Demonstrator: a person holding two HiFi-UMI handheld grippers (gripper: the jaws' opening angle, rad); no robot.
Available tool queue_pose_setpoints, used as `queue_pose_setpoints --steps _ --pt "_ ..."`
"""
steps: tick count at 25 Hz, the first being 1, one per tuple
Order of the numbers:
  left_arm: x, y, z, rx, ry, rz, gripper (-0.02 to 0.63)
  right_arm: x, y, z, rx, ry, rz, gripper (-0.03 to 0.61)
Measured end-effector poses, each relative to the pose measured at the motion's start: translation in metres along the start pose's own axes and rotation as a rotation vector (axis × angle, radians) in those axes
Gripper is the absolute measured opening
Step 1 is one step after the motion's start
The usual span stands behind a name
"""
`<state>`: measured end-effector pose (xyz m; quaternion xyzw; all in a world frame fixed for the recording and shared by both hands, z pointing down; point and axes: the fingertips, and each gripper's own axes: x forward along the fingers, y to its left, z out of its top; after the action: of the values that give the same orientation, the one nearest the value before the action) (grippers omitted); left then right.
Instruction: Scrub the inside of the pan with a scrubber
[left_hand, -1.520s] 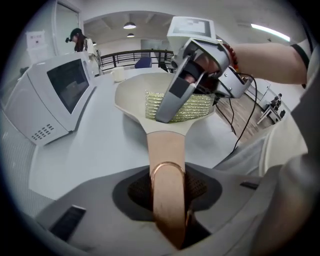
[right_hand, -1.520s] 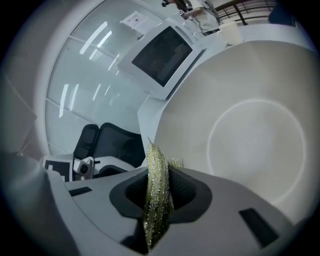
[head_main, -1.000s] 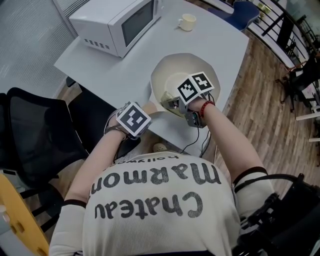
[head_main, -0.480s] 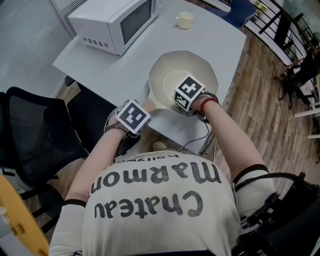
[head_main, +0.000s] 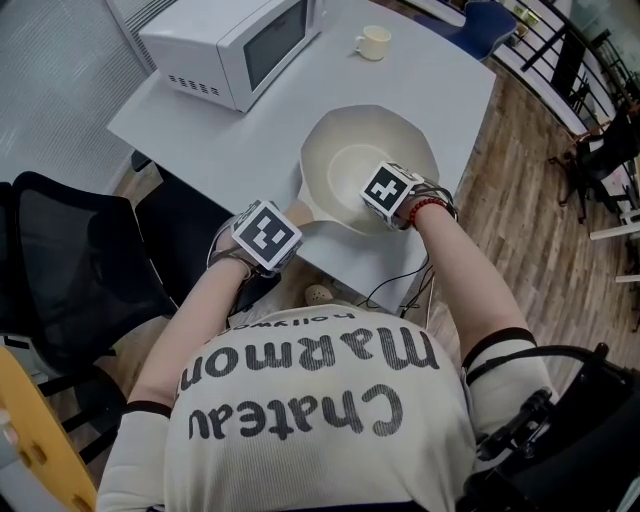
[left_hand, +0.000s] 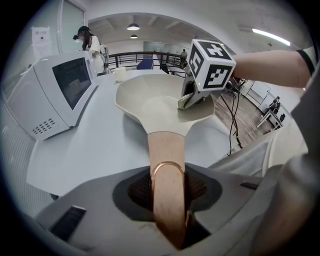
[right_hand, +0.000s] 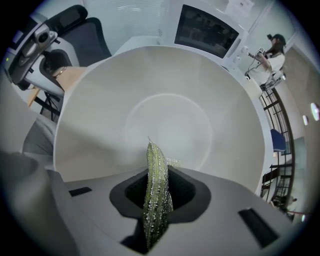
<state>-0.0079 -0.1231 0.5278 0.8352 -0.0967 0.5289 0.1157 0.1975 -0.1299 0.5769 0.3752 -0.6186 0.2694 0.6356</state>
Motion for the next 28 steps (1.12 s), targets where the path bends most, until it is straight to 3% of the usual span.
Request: queue_pose_setpoints --steps 9,16,26,28 --pt "-0.003 -0.008 -0.002 0.036 0.024 -0.014 0.14 0.007 -0.051 -0.008 0.015 -0.043 -0.165 0.055" --pt "-0.004 0.003 0.009 0.048 -0.001 0.005 0.138 0.004 -0.08 0.002 -0.096 -0.098 -0.299 0.055" --pt "-0.002 -0.005 0.0 0.052 0.033 -0.035 0.138 -0.018 -0.091 0.022 -0.016 -0.221 -0.319 0.055" --pt "-0.001 -0.005 0.0 0.057 0.036 -0.038 0.138 -0.037 -0.082 0.04 0.026 -0.298 -0.277 0.055"
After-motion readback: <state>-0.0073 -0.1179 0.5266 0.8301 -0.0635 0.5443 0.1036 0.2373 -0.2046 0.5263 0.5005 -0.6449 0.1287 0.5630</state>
